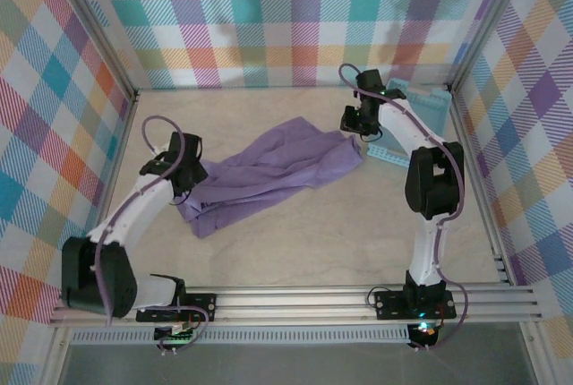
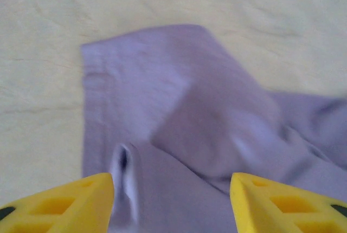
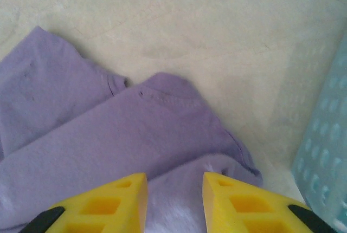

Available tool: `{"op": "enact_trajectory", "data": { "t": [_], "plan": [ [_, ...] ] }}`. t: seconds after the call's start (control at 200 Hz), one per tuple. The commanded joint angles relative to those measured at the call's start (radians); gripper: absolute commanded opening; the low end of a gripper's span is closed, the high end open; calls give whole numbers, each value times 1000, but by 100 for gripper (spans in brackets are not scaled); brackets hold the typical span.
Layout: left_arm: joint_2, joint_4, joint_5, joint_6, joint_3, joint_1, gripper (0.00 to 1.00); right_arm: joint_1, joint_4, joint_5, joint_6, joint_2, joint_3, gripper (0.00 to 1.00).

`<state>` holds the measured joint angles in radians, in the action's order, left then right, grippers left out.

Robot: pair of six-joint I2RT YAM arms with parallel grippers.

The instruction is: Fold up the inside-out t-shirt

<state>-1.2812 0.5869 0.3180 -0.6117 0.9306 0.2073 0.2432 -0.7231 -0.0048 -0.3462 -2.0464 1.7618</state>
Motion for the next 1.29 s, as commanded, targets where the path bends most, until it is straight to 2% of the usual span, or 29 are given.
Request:
{"op": "enact_trajectory", "data": {
  "t": [0.0, 0.125, 0.265, 0.42, 0.52, 0.625, 0.7, 0.795, 0.88, 0.96, 1.145, 1.29],
  "plan": [
    [-14, 95, 15, -28, -40, 44, 60, 10, 19, -2, 9, 127, -106, 37],
    [-137, 112, 16, -26, -6, 50, 60, 13, 94, -48, -19, 208, -261, 41],
    [-232, 100, 43, -29, 23, 44, 57, 13, 145, -33, -15, 247, -370, 51],
    [-271, 66, 32, -24, 12, -2, 43, 12, 183, -56, 22, 234, -416, 58],
    [-256, 52, 27, -20, -3, -20, 33, 11, 194, -94, 37, 183, -402, 57],
    [-217, 41, 26, -16, -22, -28, 25, 16, 184, -88, 41, 140, -367, 52],
    [-178, 39, 28, -10, -33, -31, 20, 17, 180, -83, 48, 137, -354, 44],
    [-113, 29, 28, -5, -51, -38, 17, 15, 158, -69, 61, 142, -339, 29],
    [-42, 9, 15, 2, -71, -41, 15, 16, 138, -62, 69, 169, -339, 11],
    [24, -1, 4, 14, -80, -42, 10, 16, 133, -53, 57, 239, -363, 0],
    [176, -31, -45, 47, -97, -41, 0, 16, 86, 54, 18, 489, -459, 0],
    [356, -136, -152, 65, -176, -43, 0, 14, 23, 129, 0, 710, -544, 0]
  ]
}}
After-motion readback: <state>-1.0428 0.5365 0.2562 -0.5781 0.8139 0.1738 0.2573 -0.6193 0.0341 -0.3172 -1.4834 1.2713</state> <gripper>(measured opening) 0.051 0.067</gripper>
